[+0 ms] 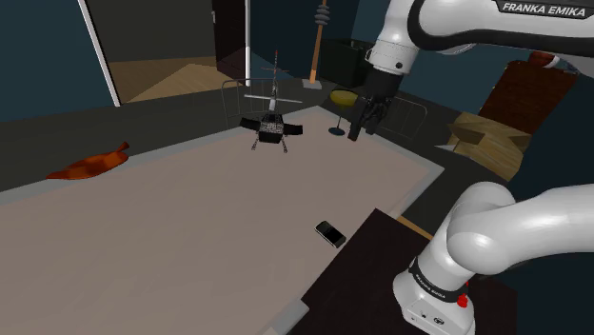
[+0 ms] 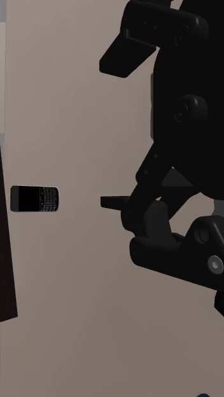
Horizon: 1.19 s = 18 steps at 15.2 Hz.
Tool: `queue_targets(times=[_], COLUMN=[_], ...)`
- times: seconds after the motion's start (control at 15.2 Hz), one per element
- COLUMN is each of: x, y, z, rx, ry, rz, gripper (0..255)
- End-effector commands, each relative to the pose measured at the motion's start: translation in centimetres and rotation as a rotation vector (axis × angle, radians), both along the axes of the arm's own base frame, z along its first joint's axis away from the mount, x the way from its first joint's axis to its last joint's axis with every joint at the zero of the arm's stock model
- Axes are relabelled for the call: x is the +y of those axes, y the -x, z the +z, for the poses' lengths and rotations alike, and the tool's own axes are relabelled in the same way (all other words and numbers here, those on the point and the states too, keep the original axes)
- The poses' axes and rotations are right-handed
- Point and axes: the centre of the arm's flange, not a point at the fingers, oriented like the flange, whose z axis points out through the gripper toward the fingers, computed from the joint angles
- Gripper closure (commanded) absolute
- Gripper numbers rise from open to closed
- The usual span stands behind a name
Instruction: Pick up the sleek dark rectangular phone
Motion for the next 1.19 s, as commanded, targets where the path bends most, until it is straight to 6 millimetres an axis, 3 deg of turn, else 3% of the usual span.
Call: queue_targets(times=[0.0,1.12], x=[0.0,2.2], y=[0.0,0.6], z=[0.0,-22.3], rx=[0.0,-0.008], ry=[0.0,0.117], rz=[0.0,0.065], gripper=[0,0])
